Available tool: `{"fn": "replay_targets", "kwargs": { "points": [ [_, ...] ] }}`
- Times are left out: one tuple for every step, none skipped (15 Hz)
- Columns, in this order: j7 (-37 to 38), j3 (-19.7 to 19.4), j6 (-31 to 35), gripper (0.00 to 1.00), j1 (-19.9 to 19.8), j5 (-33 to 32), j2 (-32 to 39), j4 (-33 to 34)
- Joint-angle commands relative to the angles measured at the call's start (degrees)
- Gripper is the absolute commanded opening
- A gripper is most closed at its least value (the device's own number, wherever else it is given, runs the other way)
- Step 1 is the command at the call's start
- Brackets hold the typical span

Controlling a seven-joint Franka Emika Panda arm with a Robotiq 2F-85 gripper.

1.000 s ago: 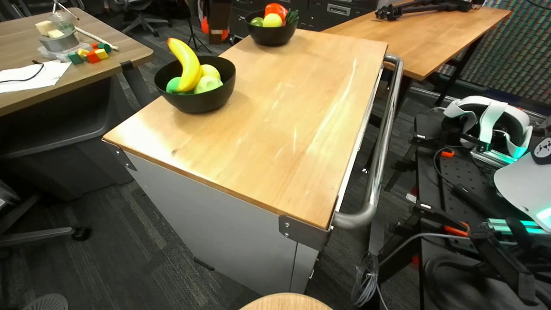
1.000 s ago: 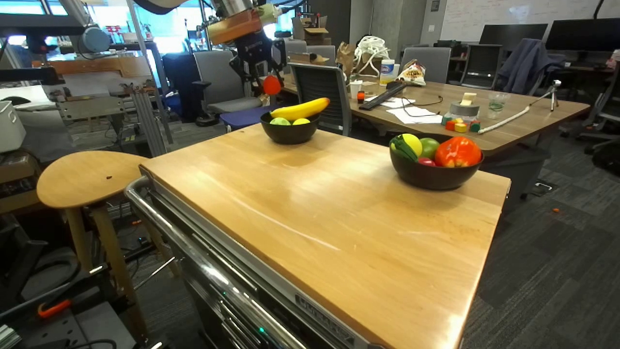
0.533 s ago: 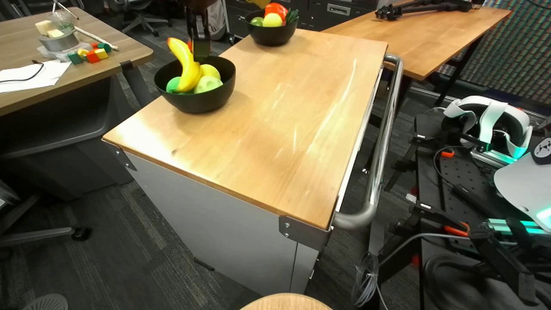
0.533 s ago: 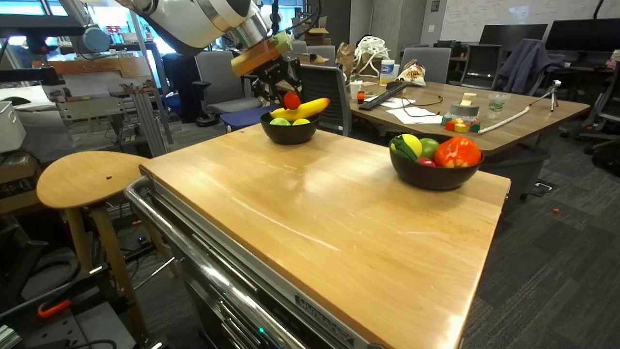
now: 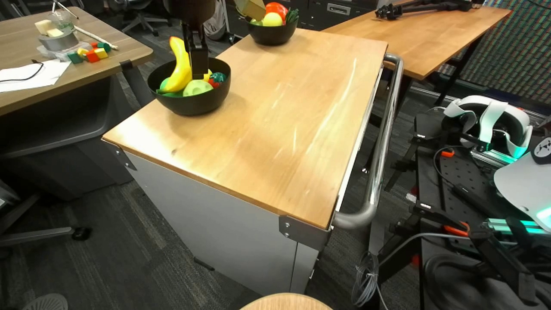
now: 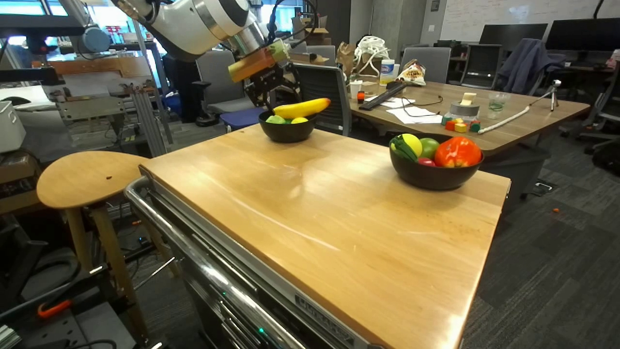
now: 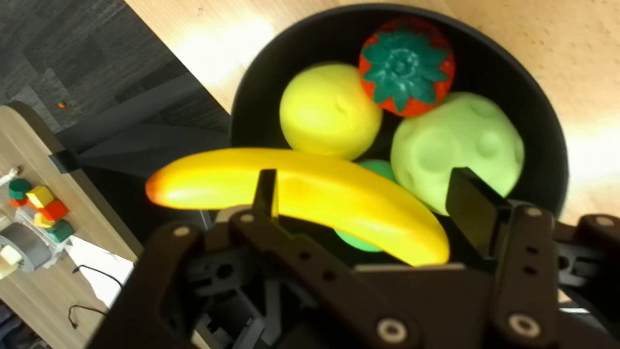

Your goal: Put the fruits inside the two black bowls

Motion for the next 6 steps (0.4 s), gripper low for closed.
{"fn": "replay_targets", "kwargs": {
  "points": [
    [-9.6, 3.6, 2.4, 1.0, -2.0, 6.8, -11.4, -8.7],
    [-13.0, 4.4, 4.6, 1.0, -2.7, 9.2, -13.8, -10.7],
    [-16.1, 4.9, 6.3, 1.0, -3.5, 11.9, -16.8, -13.6],
    [-20.0, 5.4, 7.3, 1.0, -4.1, 14.8, -19.6, -15.7],
    [-14.0, 3.6, 3.7, 1.0, -1.5, 10.8, -12.2, -8.4],
    [-16.5, 4.0, 4.3, 1.0, -2.0, 12.6, -15.0, -10.6]
  ]
}}
